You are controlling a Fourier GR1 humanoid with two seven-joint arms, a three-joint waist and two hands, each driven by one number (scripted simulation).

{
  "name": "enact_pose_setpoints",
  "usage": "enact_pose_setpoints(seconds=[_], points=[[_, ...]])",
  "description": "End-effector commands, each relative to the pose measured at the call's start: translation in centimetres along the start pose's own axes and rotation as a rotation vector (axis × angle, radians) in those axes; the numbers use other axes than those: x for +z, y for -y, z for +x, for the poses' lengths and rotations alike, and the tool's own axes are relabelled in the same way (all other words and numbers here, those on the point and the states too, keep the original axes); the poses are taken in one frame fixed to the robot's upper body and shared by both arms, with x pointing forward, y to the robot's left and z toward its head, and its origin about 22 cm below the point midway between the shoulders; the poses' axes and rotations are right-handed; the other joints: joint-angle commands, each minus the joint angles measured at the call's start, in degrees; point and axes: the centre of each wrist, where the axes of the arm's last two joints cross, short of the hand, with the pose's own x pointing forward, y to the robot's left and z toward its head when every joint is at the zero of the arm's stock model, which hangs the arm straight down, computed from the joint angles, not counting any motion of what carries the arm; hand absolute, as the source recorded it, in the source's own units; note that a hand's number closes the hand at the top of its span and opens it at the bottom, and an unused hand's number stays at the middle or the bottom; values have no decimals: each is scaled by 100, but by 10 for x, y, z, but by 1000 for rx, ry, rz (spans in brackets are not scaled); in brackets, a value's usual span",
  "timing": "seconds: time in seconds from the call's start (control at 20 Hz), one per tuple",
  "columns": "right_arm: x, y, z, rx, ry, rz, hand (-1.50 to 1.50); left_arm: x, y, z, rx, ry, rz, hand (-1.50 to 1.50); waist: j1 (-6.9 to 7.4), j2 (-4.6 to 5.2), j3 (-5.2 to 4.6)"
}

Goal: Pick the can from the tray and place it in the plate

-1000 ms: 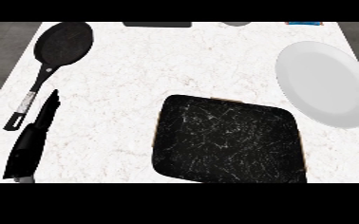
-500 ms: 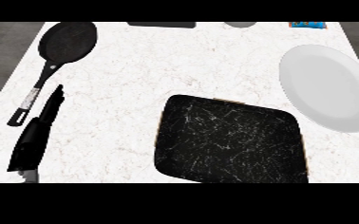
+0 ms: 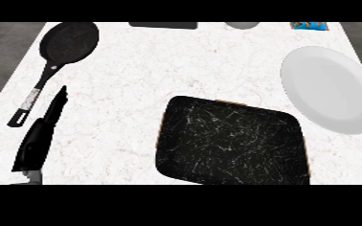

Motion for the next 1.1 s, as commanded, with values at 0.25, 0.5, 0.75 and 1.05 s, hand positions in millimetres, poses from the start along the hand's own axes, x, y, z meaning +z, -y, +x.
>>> enact_pose_setpoints(seconds=[0.25,0.5,0.75,1.05], points=[[-63,-74,9,-54,38,246,150,-7,-19,-1,2,-5,9,0,-76,-22,-12],[-71,-123,7,-69,49,319,150,8,-4,-16,3,-31,5,0,-102,-17,-11],[-61,-151,-2,-284,-88,334,150,9,-6,-15,5,-21,21,0,-119,-17,-9],[-68,-186,4,-226,-175,350,-150,17,-10,-20,-3,-24,21,0,-151,-33,-11]])
